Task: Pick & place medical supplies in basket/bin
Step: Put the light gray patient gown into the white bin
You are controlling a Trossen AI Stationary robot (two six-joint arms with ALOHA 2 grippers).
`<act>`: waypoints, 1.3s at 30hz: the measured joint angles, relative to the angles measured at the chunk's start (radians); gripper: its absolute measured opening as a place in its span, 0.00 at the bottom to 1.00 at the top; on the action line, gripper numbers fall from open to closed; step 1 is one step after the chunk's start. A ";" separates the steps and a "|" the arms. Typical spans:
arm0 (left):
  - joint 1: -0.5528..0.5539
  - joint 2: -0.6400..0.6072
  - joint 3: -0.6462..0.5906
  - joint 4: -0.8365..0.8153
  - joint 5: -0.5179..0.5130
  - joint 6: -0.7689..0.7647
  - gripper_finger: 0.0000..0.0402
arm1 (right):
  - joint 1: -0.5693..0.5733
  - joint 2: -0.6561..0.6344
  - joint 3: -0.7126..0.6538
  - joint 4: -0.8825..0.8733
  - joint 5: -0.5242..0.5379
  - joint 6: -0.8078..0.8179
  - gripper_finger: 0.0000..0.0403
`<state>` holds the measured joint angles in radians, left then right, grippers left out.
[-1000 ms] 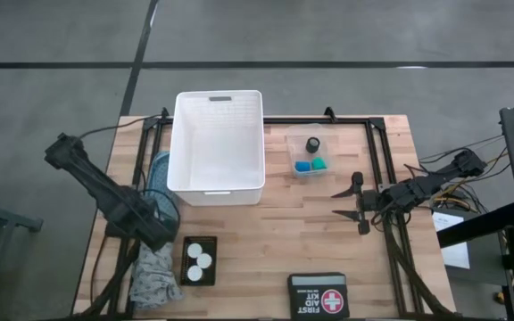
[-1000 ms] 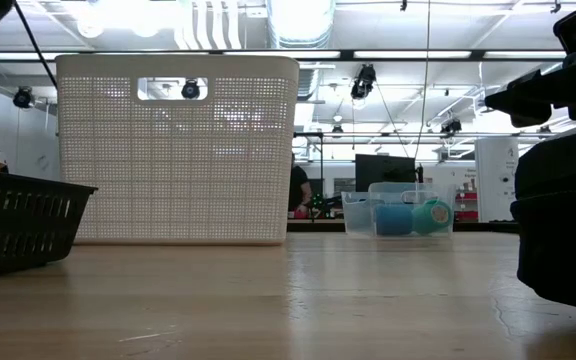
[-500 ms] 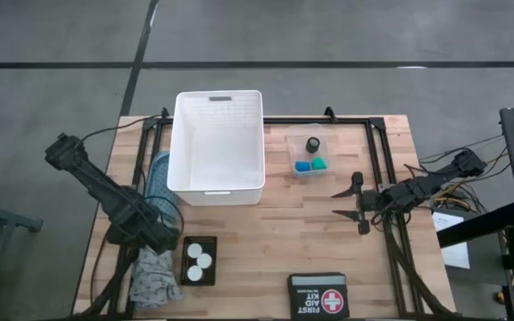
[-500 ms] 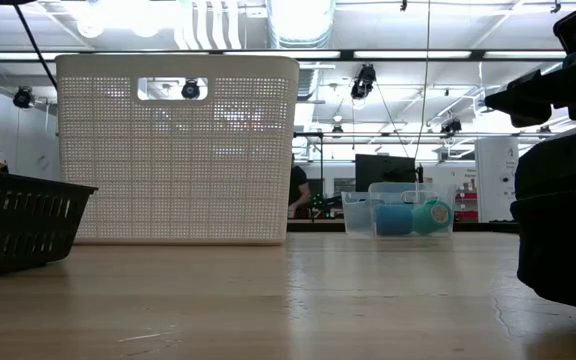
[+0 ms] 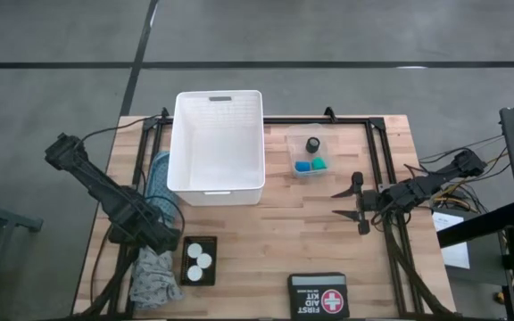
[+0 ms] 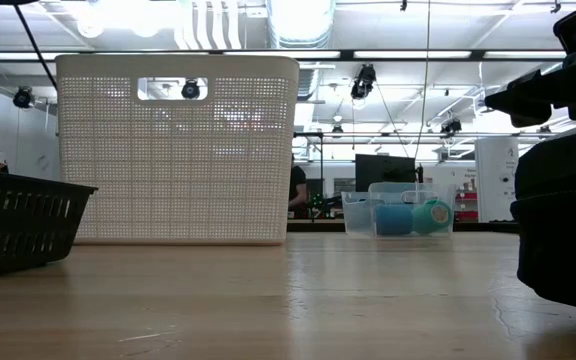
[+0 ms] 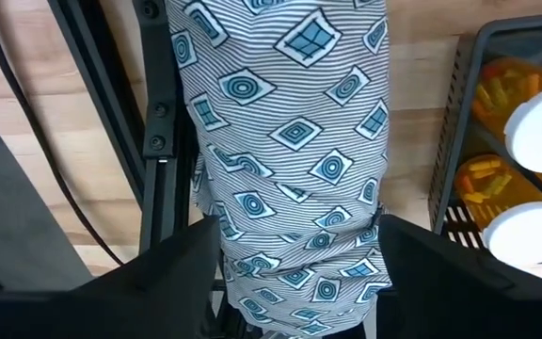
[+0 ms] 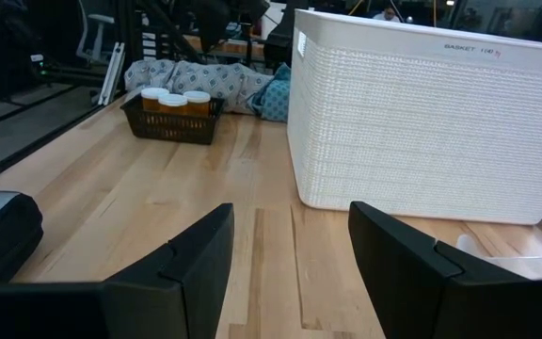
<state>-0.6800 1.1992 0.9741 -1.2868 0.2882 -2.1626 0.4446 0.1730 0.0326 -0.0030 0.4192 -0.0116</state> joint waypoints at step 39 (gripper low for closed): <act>-0.003 0.004 0.000 0.048 -0.034 -0.072 0.93 | 0.000 0.000 0.000 0.000 0.000 0.000 0.51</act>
<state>-0.6829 1.2034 0.9741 -1.2393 0.2539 -2.2345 0.4448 0.1730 0.0326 -0.0029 0.4191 -0.0113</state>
